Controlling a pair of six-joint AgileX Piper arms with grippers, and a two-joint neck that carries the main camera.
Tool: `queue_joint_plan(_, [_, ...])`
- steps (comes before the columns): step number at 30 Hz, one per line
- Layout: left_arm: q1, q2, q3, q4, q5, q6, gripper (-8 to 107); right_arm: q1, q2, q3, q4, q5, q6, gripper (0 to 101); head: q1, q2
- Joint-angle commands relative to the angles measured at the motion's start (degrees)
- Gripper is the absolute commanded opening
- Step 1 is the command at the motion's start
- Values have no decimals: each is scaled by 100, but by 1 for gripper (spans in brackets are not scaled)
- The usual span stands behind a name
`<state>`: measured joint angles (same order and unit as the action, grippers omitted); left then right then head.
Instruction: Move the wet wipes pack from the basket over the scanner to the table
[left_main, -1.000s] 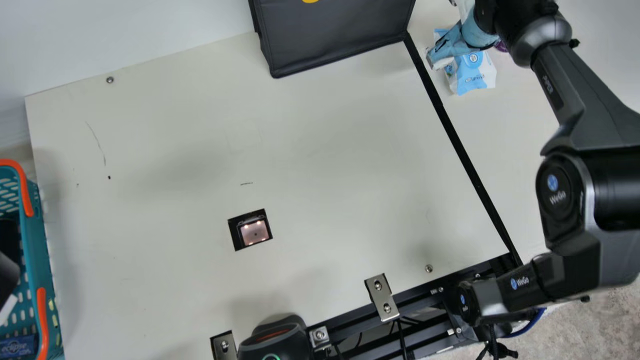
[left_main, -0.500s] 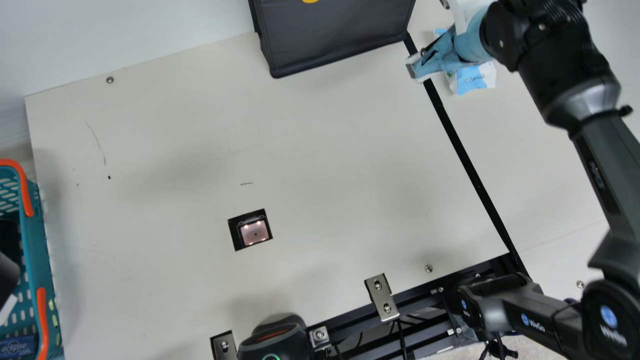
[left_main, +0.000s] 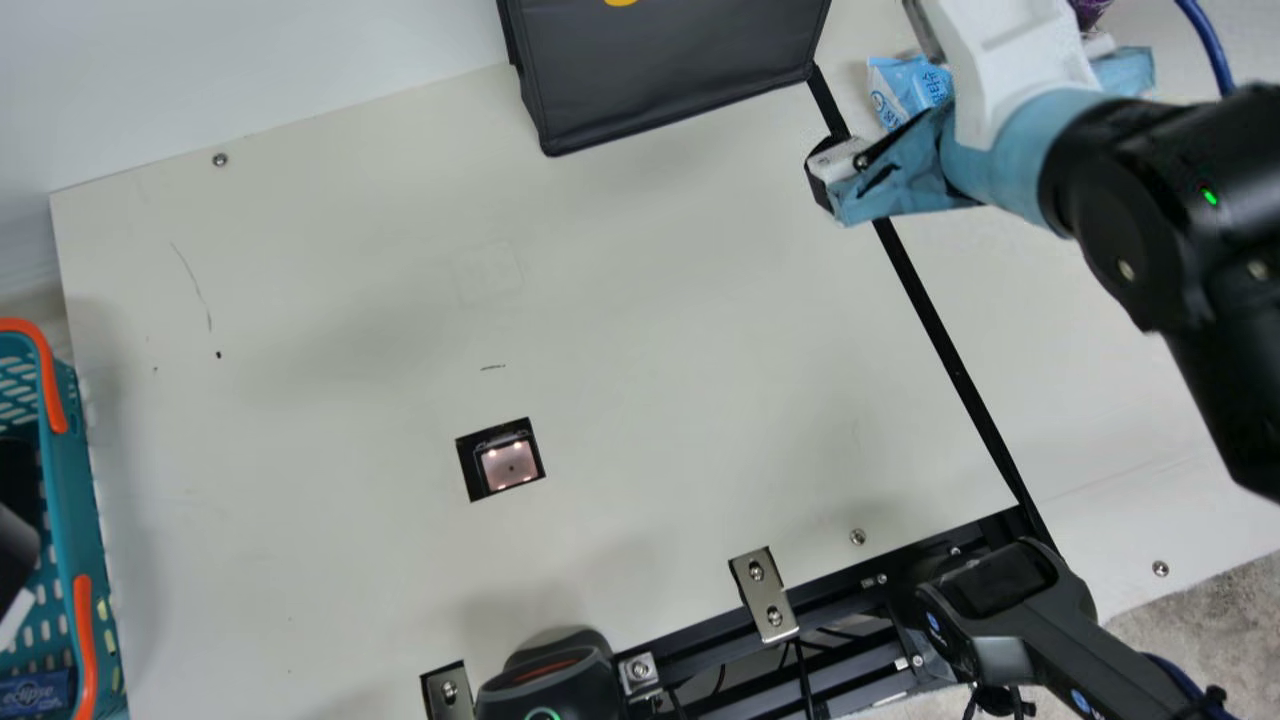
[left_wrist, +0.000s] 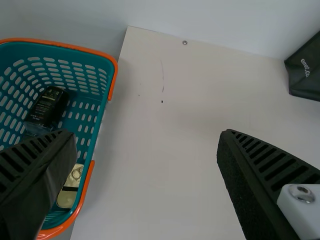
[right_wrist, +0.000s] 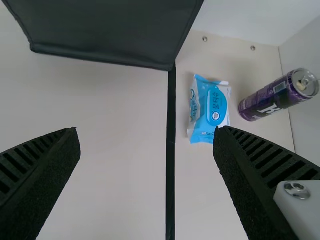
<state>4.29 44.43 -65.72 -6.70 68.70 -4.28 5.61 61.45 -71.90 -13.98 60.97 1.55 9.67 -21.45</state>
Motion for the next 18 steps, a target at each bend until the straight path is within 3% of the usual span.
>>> queue_joint_plan(1, [0, 0, 0, 0, 0, 0, 90, 0, 0, 0, 0, 0, 0, 95, -175, -13])
queue_joint_plan(3, [0, 0, 0, 0, 0, 0, 90, 130, -200, 0, -41, 58, 101, 95, -175, -13])
queue_joint_plan(9, [-590, -112, -322, 521, 80, 428, 90, -96, -845, 78, 461, 345, 15, 95, -175, 788])
queue_joint_plan(18, [-586, -113, -329, 512, 71, 428, 90, -443, -1747, 195, 1206, 786, -133, 95, -175, 1987])
